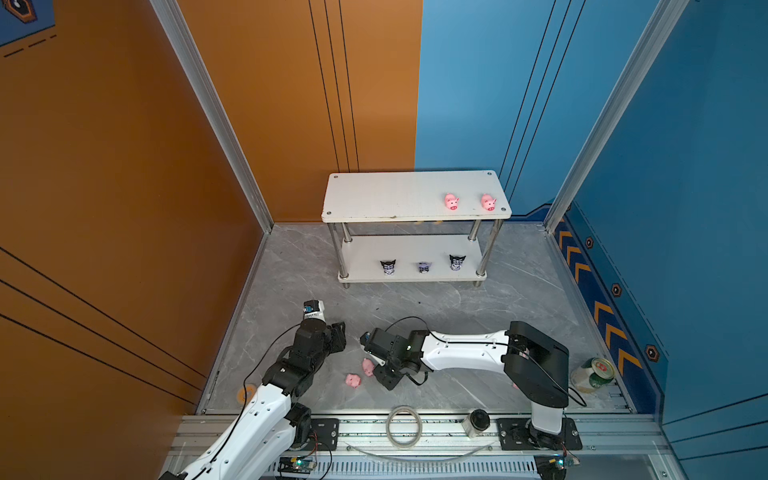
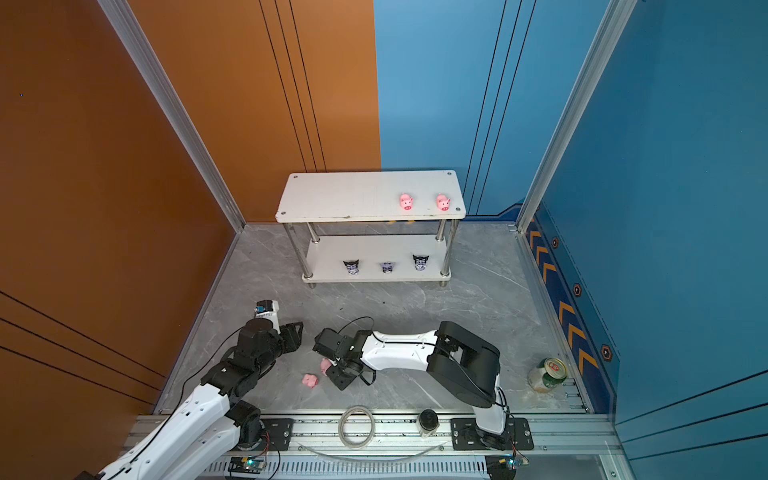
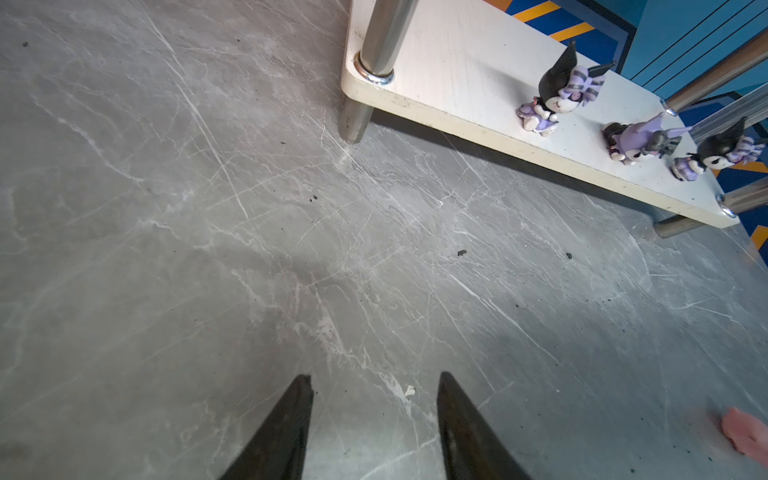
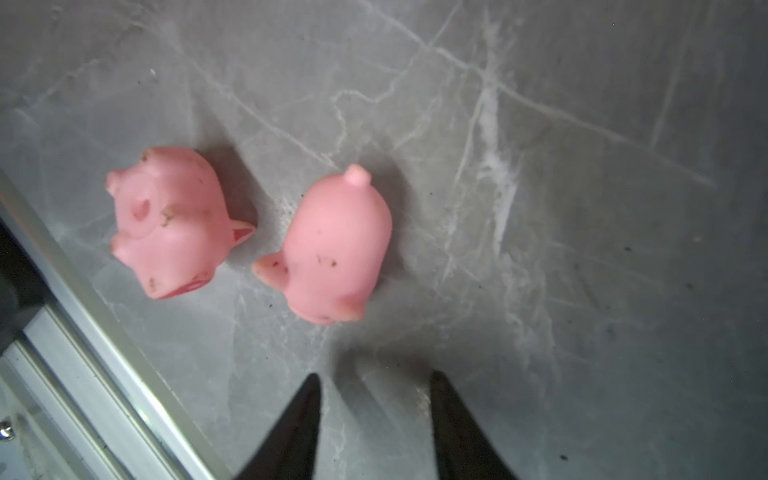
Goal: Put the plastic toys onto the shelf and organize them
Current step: 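Position the right gripper over a pink pig near the table edge, then close the right gripper on the pink pig and lift it, then carry the pink pig up over the top shelf with the right gripper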
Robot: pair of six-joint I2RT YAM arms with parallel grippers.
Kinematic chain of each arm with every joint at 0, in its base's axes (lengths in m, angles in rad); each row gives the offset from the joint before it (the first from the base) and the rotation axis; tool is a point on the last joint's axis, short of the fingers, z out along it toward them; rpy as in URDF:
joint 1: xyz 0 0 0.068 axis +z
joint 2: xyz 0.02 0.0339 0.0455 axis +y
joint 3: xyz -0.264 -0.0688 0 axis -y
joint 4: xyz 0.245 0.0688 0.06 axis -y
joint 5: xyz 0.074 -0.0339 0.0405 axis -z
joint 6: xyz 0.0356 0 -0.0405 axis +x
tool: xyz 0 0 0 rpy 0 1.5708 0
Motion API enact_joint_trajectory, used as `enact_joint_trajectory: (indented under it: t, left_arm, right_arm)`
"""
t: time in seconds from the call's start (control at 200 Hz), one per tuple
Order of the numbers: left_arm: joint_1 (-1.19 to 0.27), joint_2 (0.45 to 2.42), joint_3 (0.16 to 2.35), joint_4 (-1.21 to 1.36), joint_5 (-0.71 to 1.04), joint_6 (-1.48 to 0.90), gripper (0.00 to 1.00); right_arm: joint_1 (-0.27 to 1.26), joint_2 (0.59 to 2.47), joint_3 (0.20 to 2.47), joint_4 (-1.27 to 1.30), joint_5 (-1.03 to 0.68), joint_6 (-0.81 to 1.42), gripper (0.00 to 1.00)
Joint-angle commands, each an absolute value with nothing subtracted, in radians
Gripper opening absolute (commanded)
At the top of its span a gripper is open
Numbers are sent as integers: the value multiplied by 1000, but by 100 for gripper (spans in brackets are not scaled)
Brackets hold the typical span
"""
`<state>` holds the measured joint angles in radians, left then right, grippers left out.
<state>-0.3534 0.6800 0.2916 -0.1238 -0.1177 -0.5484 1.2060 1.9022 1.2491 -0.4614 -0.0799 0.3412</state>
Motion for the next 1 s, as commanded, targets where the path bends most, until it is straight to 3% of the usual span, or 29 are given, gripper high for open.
enact_joint_trajectory:
  t: [0.0, 0.165, 0.736, 0.996]
  left_arm:
    - [-342, 650, 283, -134, -112, -550, 54]
    - [-341, 620, 286, -161, -119, -537, 55]
    - [-318, 615, 284, -160, -107, -517, 55]
    - [-310, 607, 284, -163, -92, -511, 55]
  right_arm:
    - [1218, 1907, 1294, -489, -61, 361, 66]
    - [1217, 1971, 1330, -441, -66, 376, 66]
    - [1180, 2039, 1417, -377, 36, 449, 21]
    - [1136, 1926, 1574, -587, 154, 362, 19]
